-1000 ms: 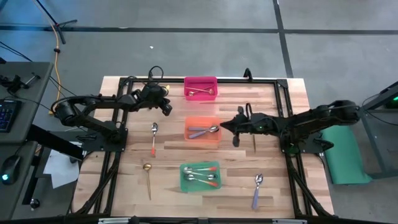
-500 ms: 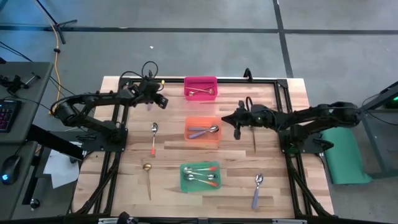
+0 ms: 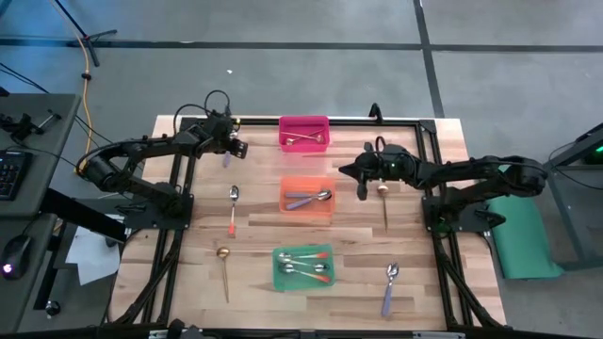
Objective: Sort silverware by color (type)
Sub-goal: Put the top violet spoon into the orange bin
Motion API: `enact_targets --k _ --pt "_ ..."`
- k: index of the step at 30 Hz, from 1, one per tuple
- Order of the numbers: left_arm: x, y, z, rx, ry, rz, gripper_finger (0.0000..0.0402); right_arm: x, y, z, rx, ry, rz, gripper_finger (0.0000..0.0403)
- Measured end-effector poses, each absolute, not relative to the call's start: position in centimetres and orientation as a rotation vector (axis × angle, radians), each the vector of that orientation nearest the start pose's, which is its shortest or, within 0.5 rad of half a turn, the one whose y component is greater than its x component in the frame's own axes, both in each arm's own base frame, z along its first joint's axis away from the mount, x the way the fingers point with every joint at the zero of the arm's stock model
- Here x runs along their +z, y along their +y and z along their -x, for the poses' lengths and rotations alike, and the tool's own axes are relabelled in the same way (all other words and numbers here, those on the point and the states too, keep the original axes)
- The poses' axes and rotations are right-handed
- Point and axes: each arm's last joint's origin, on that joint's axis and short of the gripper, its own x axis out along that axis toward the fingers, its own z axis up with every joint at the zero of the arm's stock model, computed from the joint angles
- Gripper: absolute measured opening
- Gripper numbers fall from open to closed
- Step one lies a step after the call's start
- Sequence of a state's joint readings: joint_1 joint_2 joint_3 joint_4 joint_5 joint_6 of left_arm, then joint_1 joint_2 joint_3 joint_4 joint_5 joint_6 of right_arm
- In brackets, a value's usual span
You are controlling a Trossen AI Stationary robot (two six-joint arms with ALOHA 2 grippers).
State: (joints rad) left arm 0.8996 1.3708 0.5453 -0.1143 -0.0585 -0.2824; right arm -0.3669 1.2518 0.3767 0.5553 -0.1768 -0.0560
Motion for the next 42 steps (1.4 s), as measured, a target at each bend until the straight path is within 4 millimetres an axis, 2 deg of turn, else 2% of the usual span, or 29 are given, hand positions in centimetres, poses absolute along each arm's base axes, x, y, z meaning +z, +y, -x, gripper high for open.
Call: enact_targets --k 7,16,20,23,26,33,42 --pt "14.8 18.7 -14.6 1.032 0.751 0.664 0.0168 17.4 -8.1 -21.7 -0.187 0.313 -0.017 0.0000" --pt "19.8 20.9 -15.6 1.004 0.869 0.624 0.0168 17.5 -8.1 -21.7 -0.166 0.312 -0.005 0.0000" --pt "20.3 22.6 -15.3 0.994 0.977 0.693 0.0168 17.5 -8.0 -21.8 -0.131 0.310 -0.005 0.0000" --pt "19.8 24.2 -15.4 0.977 1.052 0.734 0.0168 17.5 -8.0 -21.8 -0.127 0.310 0.001 0.0000" --pt "18.3 25.4 -15.9 0.951 1.135 0.776 0.0168 17.5 -7.9 -21.8 -0.122 0.309 0.002 0.0000" --pt "14.7 26.9 -16.8 0.902 1.257 0.836 0.0168 17.5 -7.9 -21.8 -0.110 0.310 0.029 0.0000" --pt "14.5 27.1 -17.2 0.928 1.273 0.787 0.0148 17.5 -7.9 -21.8 -0.101 0.312 0.038 0.0000"
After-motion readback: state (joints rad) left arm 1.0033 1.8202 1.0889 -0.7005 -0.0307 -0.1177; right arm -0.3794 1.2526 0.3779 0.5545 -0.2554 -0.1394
